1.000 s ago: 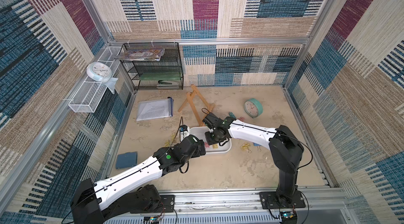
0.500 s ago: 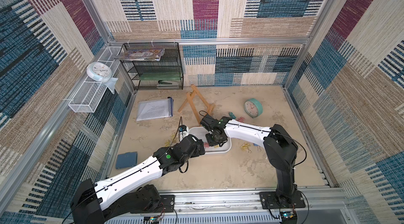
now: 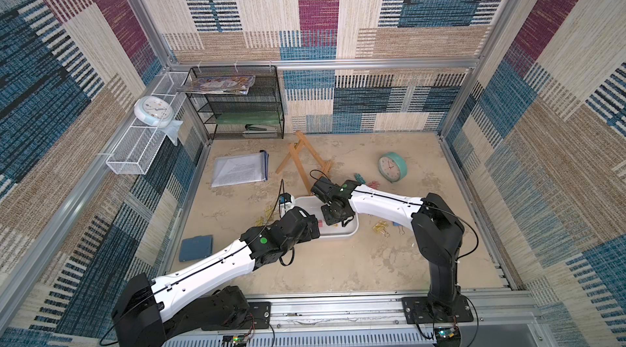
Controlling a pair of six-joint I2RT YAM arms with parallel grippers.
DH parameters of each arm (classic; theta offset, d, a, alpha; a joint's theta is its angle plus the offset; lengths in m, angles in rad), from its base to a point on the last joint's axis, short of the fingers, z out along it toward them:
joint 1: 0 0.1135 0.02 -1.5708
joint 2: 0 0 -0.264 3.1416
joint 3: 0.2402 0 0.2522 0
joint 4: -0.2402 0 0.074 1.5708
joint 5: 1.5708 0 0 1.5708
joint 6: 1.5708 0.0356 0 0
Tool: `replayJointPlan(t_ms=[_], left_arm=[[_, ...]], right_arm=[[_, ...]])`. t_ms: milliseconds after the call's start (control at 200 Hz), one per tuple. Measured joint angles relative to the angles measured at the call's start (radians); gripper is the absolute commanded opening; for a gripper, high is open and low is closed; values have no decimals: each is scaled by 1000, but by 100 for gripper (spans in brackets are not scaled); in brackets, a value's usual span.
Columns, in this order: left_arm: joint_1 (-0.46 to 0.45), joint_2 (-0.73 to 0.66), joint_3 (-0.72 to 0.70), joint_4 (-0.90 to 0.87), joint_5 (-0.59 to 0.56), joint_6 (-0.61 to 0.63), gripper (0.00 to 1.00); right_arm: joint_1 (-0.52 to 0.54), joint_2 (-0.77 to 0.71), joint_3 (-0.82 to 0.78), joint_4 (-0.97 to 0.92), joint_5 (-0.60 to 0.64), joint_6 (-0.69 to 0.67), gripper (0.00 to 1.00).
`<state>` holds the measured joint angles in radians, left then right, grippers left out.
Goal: Take out the binder clips from the storage box
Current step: Pick up the binder clip from the storage box, then place the binder clip at the center of the board.
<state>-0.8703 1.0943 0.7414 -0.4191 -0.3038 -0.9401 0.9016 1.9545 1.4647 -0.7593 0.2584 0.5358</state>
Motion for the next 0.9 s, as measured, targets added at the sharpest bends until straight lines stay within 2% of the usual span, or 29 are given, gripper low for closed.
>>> replayJointPlan(t_ms=[235, 446, 651, 901], left_arm=[[1, 6, 0, 1, 14, -3, 99], [1, 6, -2, 42, 49, 2, 99], [1, 18, 0, 101, 114, 35, 99], [-6, 68, 30, 156, 209, 54, 99]], right_arm=[[0, -82, -32, 34, 16, -8, 0], [0, -222, -126, 72, 40, 0, 0], [0, -484, -325, 167, 51, 59, 0], [0, -908, -704, 298, 85, 261, 0]])
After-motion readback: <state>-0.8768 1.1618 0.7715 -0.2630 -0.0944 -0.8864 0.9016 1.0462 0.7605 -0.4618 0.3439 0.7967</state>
